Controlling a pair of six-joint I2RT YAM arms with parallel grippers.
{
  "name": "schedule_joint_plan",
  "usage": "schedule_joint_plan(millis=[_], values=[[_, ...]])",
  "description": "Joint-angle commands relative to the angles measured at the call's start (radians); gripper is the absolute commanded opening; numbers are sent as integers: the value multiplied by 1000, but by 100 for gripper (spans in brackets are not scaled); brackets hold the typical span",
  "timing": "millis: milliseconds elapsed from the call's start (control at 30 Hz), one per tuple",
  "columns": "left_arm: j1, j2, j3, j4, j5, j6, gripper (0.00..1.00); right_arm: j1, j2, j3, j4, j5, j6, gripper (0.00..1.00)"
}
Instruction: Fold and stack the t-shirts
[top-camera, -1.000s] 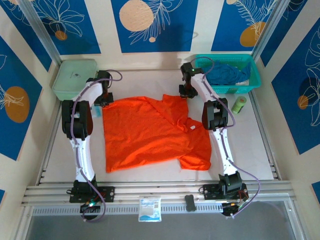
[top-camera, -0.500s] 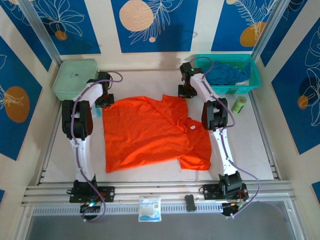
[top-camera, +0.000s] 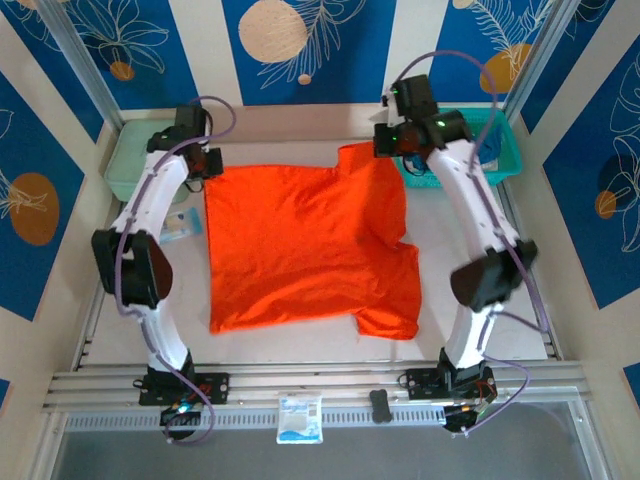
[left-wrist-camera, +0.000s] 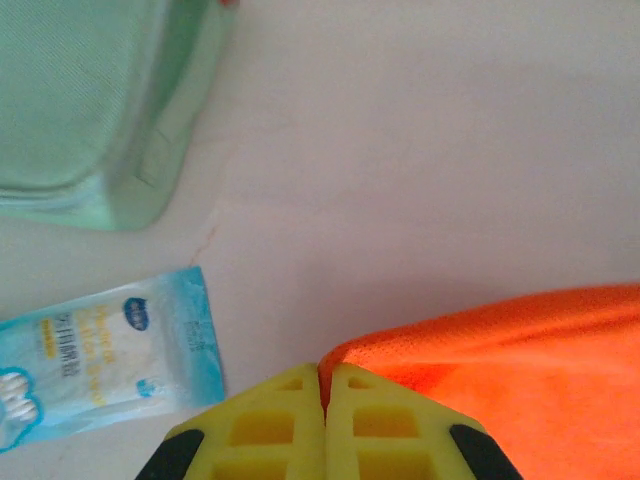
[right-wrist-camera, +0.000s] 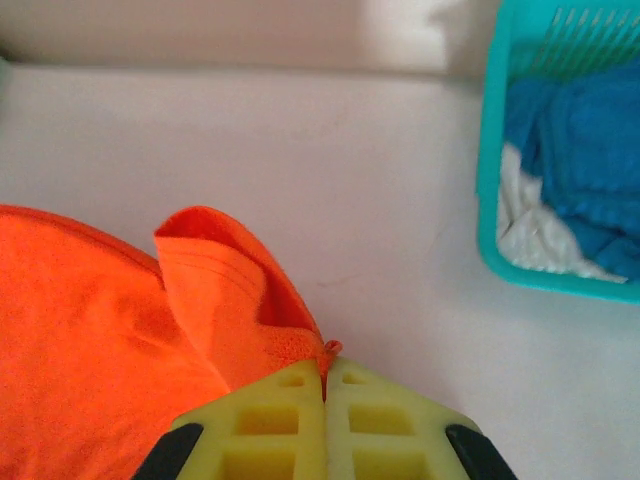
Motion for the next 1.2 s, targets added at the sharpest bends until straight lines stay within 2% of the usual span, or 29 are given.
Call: schedule_joint_plan(millis=[0,167,333,533,733,833,1033,1167], values=[[-3,-124,61,-107,3,17,0,14,-161,-94,65,7,-48,0],[-3,-292,116,-190,11,31,0,34,-434,-174,114,-8,-68,0],[-3,-466,152,-235,38,48,0,80,-592,-96,61,-40,-91,0],[-2,-672,168,-247,83,75,0,145,-649,131,-81,-90,-87,0],[-3,-810,236,-298,77,76,0,144,-654,331,-184,-207,-45,0],[-1,-838,292,-336,63,75,0,108,-670,385,-203,-275,-26,0],[-3,-872,356,-382,37,69,0,-41,-716,422,-224,-386,2,0],[-2,-869,377,-393,24,74,0,-81,-743,396,-213,-391,7,0]])
